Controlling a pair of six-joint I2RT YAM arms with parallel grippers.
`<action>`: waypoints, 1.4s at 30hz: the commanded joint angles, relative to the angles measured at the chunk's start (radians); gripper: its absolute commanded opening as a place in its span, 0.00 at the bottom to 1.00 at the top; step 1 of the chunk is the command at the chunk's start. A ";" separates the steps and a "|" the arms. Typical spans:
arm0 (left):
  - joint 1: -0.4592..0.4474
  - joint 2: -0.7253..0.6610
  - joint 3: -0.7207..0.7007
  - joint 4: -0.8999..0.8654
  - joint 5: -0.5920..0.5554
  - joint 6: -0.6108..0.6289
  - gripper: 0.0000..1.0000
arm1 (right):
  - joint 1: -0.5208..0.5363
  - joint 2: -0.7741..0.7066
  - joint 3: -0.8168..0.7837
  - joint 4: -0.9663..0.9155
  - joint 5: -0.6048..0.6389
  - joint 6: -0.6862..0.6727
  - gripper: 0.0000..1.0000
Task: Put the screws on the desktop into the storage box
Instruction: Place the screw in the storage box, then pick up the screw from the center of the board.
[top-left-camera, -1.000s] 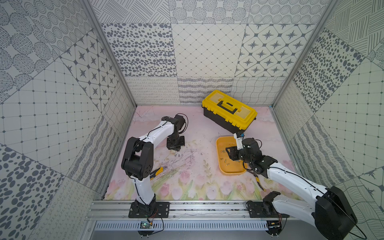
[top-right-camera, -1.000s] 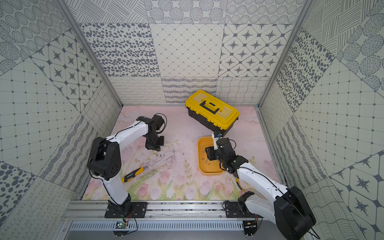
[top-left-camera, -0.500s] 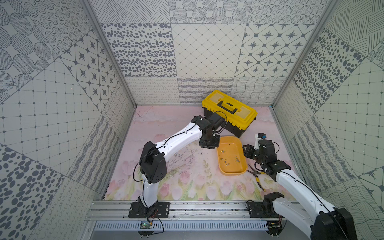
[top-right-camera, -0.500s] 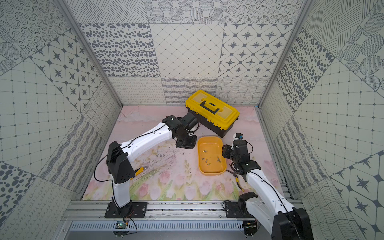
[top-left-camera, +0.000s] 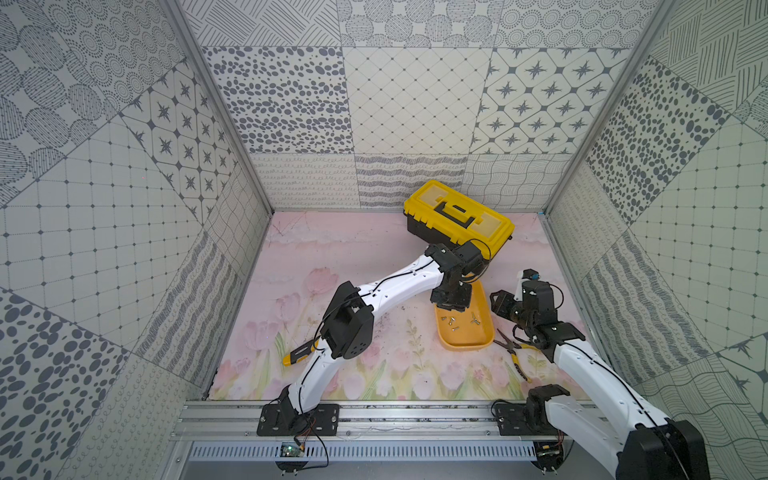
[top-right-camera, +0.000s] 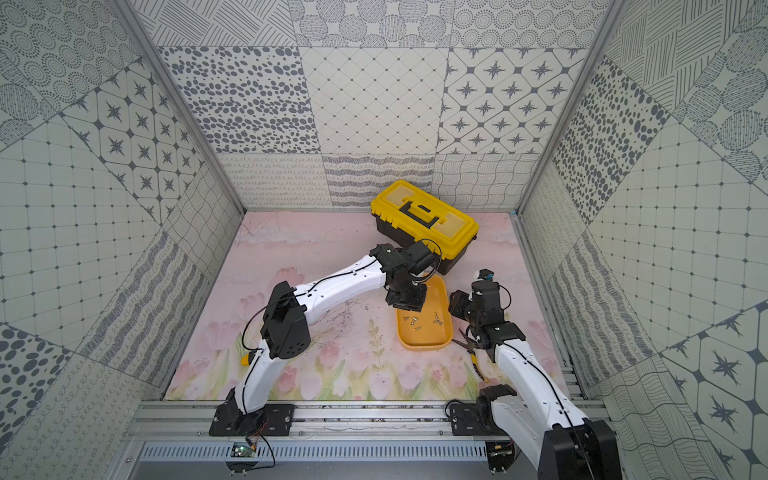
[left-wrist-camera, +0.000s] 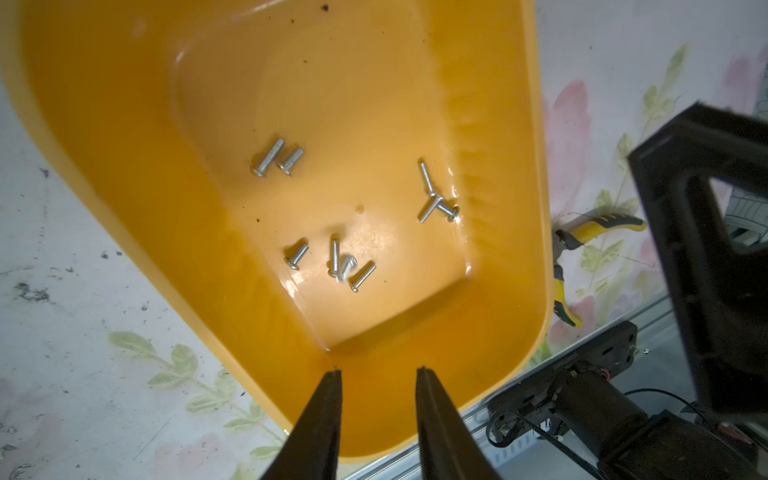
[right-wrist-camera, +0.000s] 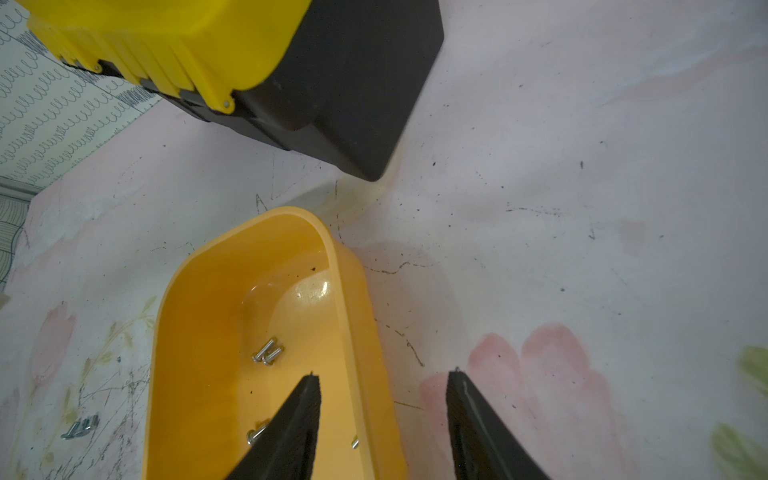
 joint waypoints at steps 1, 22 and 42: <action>0.017 -0.050 0.001 -0.085 -0.063 0.051 0.40 | 0.009 0.018 0.036 0.031 -0.076 -0.007 0.54; 0.737 -1.095 -1.060 0.039 -0.158 0.098 0.36 | 0.787 0.812 0.831 -0.252 0.045 -0.201 0.51; 0.794 -1.120 -1.163 0.131 -0.089 0.108 0.37 | 0.840 1.320 1.389 -0.513 0.106 -0.131 0.44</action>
